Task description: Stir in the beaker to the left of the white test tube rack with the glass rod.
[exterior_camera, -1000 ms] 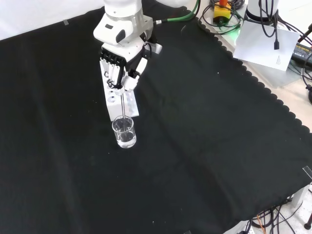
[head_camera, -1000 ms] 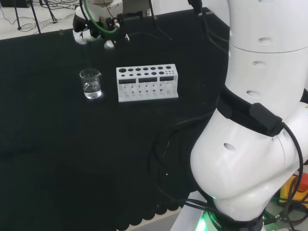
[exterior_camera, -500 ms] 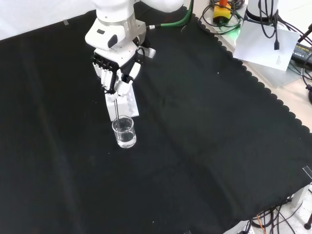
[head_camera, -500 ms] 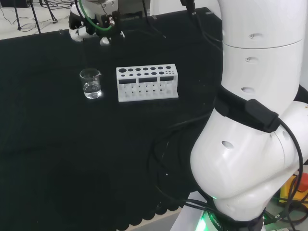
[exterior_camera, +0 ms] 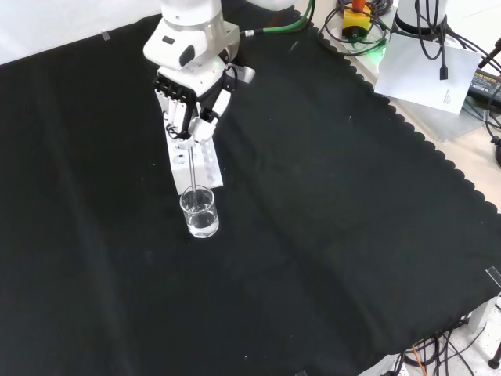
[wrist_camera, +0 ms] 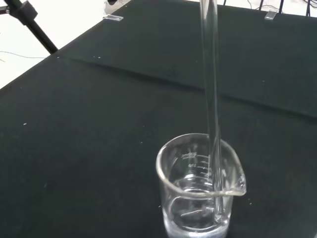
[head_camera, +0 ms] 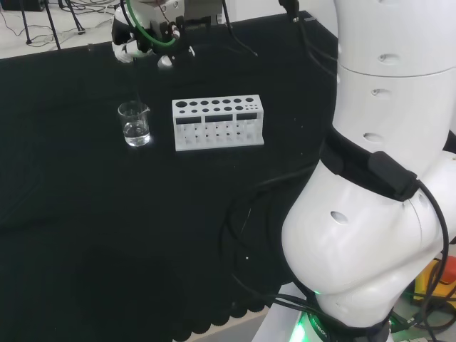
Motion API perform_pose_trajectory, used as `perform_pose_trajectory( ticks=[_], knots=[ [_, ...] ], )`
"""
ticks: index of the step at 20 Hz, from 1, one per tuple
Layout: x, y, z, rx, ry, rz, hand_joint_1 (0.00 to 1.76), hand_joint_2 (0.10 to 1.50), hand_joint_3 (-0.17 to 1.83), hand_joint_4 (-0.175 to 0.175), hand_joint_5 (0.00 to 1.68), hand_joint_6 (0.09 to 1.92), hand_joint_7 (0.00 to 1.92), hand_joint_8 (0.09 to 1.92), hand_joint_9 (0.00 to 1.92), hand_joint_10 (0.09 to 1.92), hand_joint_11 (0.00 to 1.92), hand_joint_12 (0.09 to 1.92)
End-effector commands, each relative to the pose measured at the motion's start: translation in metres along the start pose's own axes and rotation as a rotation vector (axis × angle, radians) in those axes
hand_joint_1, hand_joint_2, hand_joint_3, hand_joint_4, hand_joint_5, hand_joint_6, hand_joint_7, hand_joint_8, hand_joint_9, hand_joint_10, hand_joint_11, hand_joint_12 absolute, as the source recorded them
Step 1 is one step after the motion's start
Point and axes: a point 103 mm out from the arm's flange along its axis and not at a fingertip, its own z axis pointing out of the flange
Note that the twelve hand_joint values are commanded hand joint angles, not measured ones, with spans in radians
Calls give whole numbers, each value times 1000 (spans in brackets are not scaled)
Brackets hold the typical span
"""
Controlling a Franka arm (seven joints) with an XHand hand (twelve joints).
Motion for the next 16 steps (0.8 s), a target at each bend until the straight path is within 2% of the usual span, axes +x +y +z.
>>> perform_pose_trajectory(
  ticks=[1, 4, 7, 11, 16],
  knots=[
    [25, 1, 1, -13, 5, -39, 1291, 1086, 0, -175, 1056, 574, 1071, 1179, 1566, 937, 1618, 693],
    [30, 8, -3, -11, 7, -51, 1291, 1086, 0, -175, 1055, 574, 1071, 1179, 1566, 937, 1618, 694],
    [25, 17, -3, -10, 12, -46, 1291, 1086, 0, -175, 1055, 574, 1071, 1179, 1566, 937, 1618, 694],
    [5, 26, -6, -16, 18, -26, 1291, 1086, 0, -175, 1055, 574, 1071, 1179, 1566, 937, 1617, 695],
    [-17, 17, -7, -15, 18, 5, 1291, 1086, 0, -175, 1055, 574, 1071, 1179, 1566, 937, 1617, 696]
  ],
)
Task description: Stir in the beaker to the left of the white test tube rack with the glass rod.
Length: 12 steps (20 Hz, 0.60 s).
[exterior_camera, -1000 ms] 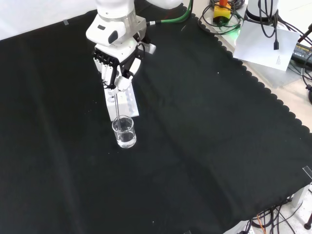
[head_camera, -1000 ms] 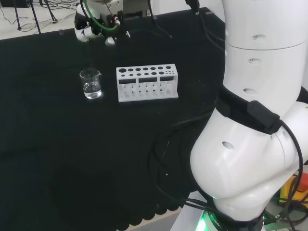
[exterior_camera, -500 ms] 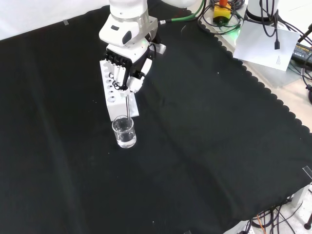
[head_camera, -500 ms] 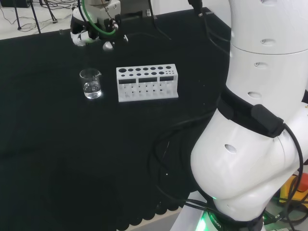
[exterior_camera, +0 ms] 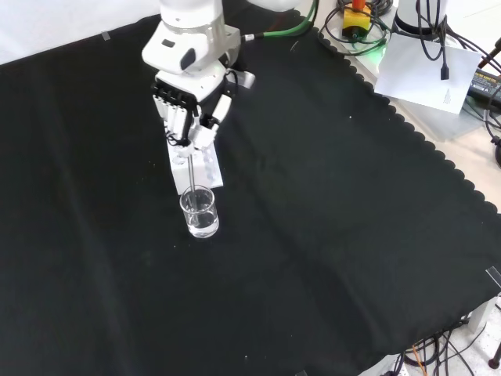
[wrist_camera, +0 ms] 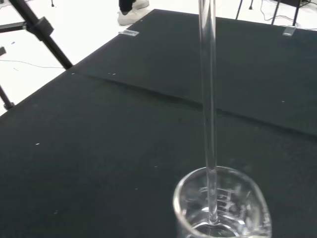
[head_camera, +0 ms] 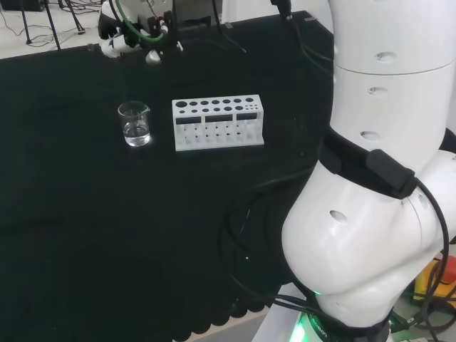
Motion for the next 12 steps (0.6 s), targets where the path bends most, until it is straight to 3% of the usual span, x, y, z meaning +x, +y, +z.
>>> perform_pose_trajectory(
  ticks=[1, 7, 12],
  knots=[
    [-27, -14, 1, 13, 1, 37, 1291, 1086, 0, -175, 1055, 574, 1071, 1179, 1566, 937, 1617, 696],
    [-20, -33, -4, 18, -12, 31, 1291, 1086, 0, -175, 1055, 574, 1071, 1179, 1567, 937, 1617, 697],
    [-1, -36, -12, 15, -26, 13, 1290, 1086, 0, -175, 1055, 574, 1070, 1179, 1567, 936, 1616, 697]
  ],
)
